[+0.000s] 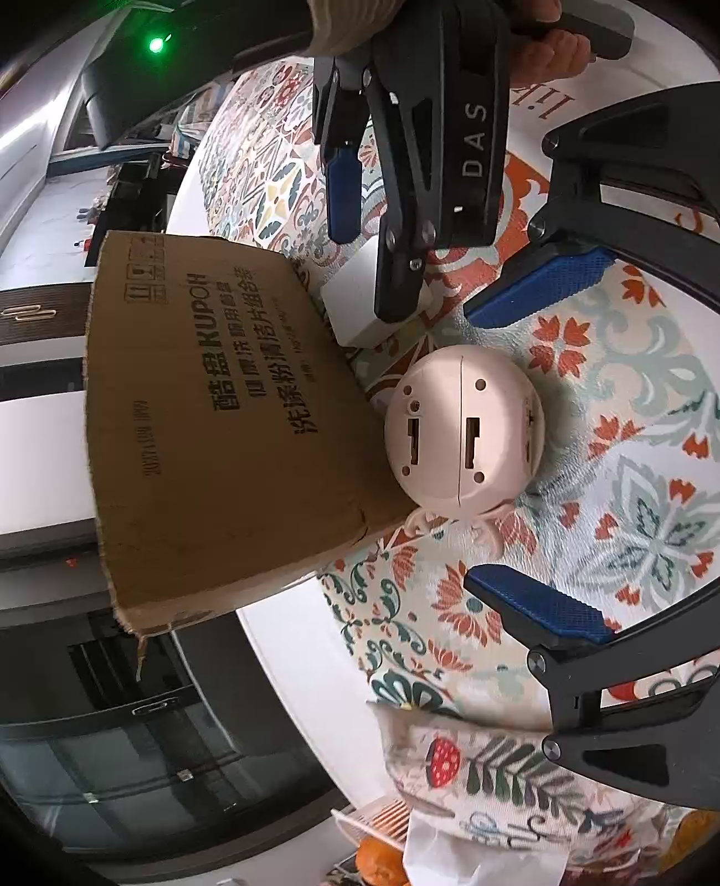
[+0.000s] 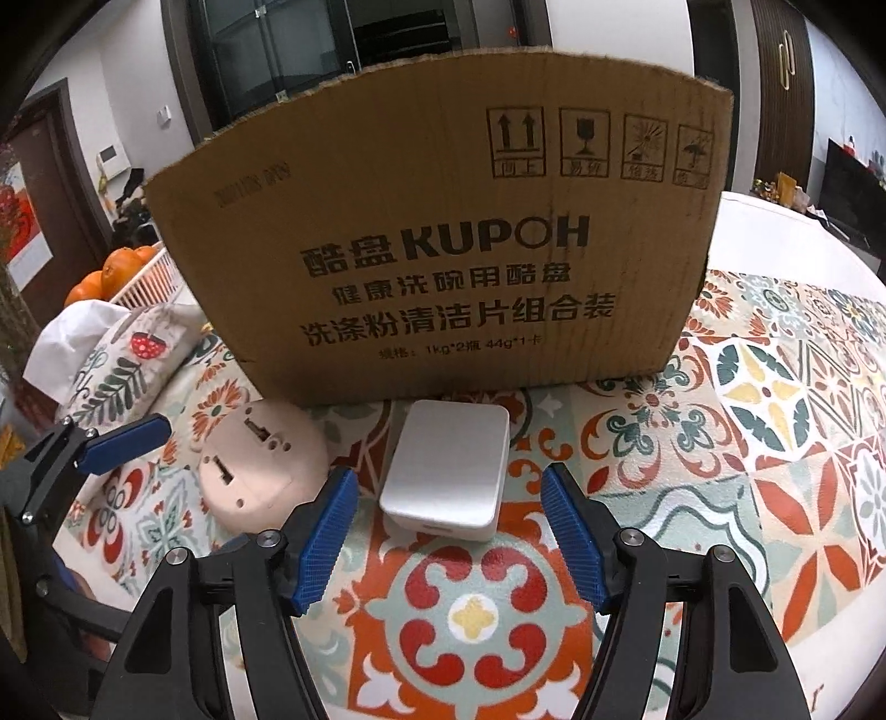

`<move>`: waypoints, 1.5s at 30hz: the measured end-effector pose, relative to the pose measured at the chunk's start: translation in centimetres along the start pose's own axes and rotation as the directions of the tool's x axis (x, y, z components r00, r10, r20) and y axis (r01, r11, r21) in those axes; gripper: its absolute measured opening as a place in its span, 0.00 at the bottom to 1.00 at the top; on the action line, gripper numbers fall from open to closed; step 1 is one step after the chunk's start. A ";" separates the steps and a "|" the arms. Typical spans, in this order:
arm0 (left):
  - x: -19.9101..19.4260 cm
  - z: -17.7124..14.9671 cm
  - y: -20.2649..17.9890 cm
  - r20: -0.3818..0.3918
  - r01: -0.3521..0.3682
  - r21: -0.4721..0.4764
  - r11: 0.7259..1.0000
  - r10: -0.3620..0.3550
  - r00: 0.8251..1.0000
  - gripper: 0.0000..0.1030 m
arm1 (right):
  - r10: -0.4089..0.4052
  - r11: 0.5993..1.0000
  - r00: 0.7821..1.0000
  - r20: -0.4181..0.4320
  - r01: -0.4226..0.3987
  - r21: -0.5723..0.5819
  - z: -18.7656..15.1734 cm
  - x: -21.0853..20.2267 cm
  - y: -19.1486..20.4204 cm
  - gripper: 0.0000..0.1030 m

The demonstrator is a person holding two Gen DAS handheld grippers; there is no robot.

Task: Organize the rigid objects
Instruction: 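Close the left tool on the pink round case while the right tool grasps the white plug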

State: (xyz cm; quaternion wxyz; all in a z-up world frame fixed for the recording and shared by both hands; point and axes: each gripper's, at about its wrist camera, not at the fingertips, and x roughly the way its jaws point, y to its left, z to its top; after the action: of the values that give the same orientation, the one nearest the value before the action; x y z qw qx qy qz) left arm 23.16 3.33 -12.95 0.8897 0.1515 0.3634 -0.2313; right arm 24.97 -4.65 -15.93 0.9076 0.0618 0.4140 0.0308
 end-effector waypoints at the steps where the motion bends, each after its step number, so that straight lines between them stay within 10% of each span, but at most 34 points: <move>1: 0.2 0.0 0.0 -0.002 0.001 0.000 1.000 -0.001 1.000 0.85 | 0.005 1.000 1.000 -0.008 -0.005 0.002 0.1 0.3 0.0 0.67; 14: 2.6 1.5 0.1 -0.010 -0.002 -0.015 1.000 0.002 1.000 0.85 | 0.004 1.000 0.999 -0.044 -0.004 -0.004 1.6 3.2 0.0 0.67; 20: 3.0 1.6 -0.1 -0.015 -0.013 -0.013 1.000 0.013 1.000 0.72 | -0.005 0.999 0.999 -0.047 0.003 -0.032 2.1 3.6 0.4 0.47; 28: 2.5 1.4 -0.1 -0.032 -0.038 -0.059 0.998 0.036 0.999 0.72 | -0.004 0.999 0.999 -0.037 0.003 -0.041 1.2 2.7 -0.2 0.46; 45: -4.2 2.1 -1.4 0.043 -0.116 -0.225 0.967 0.128 0.991 0.72 | -0.012 0.999 0.997 0.073 0.015 -0.045 0.7 -4.7 -2.2 0.46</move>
State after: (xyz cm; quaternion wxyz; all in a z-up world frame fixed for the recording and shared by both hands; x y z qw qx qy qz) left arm 21.06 2.46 -8.63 0.9236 0.0663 0.3513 -0.1382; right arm 22.42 -7.37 -12.28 0.9235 0.0395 0.3801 0.0318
